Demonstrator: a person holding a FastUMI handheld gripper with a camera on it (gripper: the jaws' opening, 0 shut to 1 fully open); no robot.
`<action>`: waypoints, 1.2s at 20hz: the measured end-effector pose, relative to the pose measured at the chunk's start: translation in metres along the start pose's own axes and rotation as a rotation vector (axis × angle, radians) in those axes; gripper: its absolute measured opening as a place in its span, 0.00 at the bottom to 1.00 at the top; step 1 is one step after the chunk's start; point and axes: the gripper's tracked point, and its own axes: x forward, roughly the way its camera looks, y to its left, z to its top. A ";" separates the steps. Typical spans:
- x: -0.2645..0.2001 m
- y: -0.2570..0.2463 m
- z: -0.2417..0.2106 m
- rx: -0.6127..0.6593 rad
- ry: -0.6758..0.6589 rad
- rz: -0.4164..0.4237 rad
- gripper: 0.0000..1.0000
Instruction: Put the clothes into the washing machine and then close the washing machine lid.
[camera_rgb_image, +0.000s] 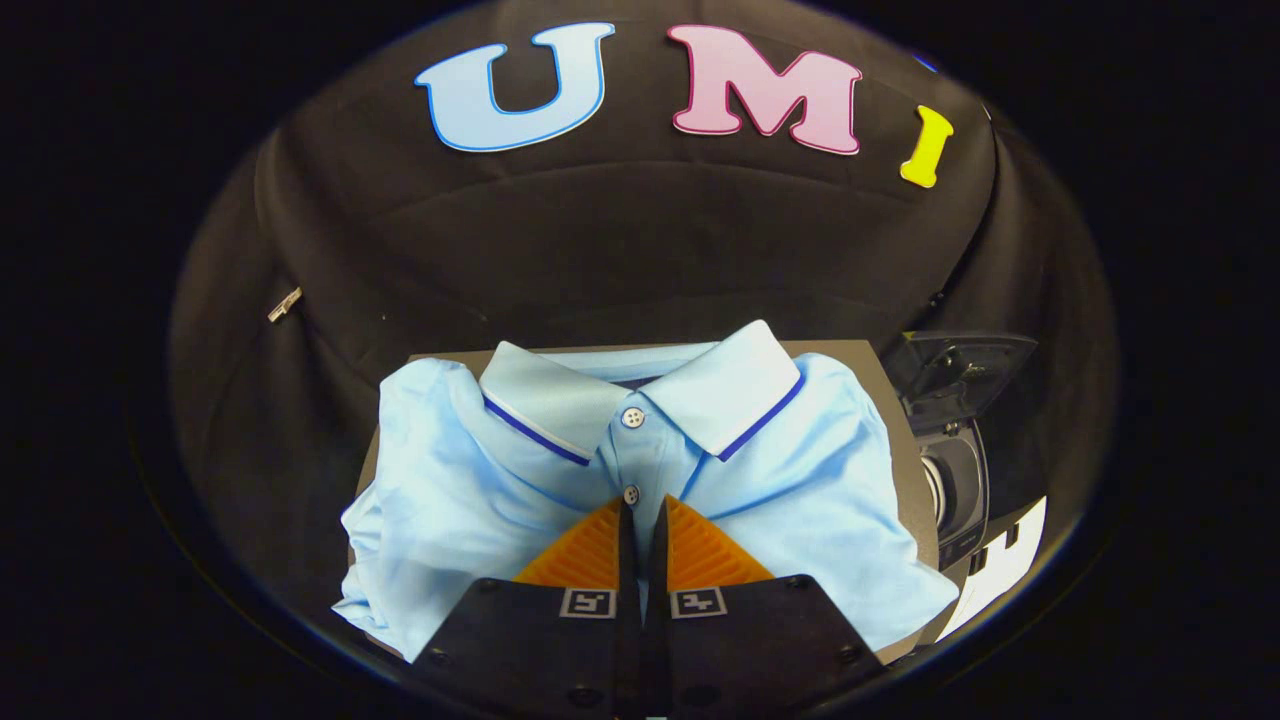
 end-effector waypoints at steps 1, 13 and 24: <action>-0.002 0.001 0.001 -0.016 -0.023 -0.002 0.05; -0.076 -0.023 0.031 -0.113 -0.241 -0.033 0.05; -0.126 -0.123 0.061 -0.118 -0.324 -0.068 0.05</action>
